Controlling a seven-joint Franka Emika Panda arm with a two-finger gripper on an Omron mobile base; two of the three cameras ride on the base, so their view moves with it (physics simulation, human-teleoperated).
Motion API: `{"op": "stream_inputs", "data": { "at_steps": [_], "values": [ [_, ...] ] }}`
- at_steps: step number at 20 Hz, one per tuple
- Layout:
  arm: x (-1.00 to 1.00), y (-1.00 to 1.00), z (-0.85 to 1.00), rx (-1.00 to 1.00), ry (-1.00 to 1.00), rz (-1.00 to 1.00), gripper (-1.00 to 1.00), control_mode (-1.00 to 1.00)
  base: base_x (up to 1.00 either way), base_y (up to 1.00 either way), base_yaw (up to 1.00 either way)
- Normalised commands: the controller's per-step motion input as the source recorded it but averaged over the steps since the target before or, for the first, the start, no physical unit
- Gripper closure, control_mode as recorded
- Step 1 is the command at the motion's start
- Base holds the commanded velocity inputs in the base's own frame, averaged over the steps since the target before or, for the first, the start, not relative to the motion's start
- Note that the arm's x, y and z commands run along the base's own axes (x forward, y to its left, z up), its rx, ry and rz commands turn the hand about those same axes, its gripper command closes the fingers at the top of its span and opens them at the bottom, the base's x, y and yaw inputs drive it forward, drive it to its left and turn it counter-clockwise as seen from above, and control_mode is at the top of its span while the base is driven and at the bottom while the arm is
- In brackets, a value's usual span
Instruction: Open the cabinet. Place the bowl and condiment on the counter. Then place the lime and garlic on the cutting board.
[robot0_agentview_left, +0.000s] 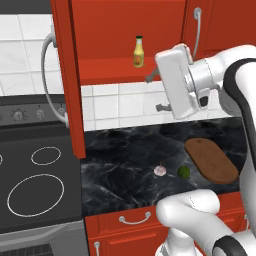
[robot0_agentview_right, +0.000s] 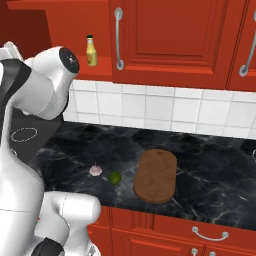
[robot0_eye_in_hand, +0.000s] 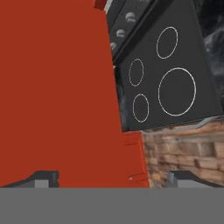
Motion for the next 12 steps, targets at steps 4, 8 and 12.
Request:
{"op": "stream_inputs", "data": {
  "at_steps": [4, 8, 12],
  "values": [
    [0.0, -0.19, -0.05, -0.3, -0.18, 0.0, -1.0, -1.0, 0.0, 0.0, 0.0],
    [0.0, -0.02, -0.04, -0.33, -0.13, 0.01, -1.0, -1.0, 0.0, 0.0, 0.0],
    [0.0, 0.0, -0.04, -0.37, -0.16, 0.01, -1.0, -1.0, 0.0, 0.0, 0.0]
  ]
}}
